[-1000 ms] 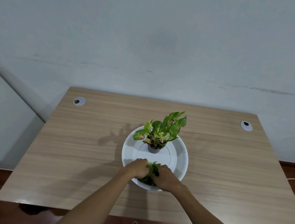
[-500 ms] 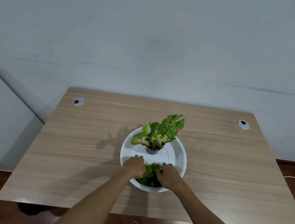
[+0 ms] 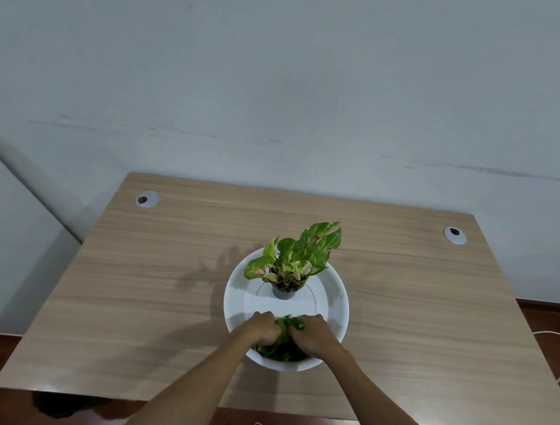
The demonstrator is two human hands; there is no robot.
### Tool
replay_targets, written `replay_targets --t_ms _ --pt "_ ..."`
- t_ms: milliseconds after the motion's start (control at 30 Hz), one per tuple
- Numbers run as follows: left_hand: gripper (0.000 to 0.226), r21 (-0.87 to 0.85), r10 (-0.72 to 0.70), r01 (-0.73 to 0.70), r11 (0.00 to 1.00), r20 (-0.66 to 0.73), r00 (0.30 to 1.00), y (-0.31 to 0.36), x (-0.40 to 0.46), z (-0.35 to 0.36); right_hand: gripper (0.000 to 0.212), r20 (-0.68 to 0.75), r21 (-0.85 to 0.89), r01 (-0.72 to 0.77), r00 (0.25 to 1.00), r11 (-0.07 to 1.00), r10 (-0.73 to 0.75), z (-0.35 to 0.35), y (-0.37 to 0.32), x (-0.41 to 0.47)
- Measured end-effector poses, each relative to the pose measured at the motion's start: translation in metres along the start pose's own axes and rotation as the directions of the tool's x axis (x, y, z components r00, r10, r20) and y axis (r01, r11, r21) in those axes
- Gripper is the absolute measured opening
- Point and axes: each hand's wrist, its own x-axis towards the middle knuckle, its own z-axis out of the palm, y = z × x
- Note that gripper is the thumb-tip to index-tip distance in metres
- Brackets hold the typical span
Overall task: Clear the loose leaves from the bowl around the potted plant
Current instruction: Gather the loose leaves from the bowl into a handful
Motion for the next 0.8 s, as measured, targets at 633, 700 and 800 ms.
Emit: replay_targets --t_ms 633,700,800 --pt "0.014 -0.077 0.095 -0.113 0.991 -0.198 0.975 -0.019 -0.011 -0.005 0.045 -0.094 -0.187 0.301 0.942 0.935 -0.322 0.005 -0.006 -0.024" --pt "0.012 -0.067 0.095 -0.108 0.992 -0.174 0.98 -0.025 -0.01 -0.005 0.042 -0.054 -0.22 0.342 0.931 0.914 -0.362 0.015 -0.007 -0.028" --pt "0.018 -0.101 0.094 -0.113 0.988 -0.175 0.98 -0.033 -0.009 -0.011 0.038 -0.034 -0.224 0.414 0.902 0.882 -0.431 0.016 -0.01 -0.036"
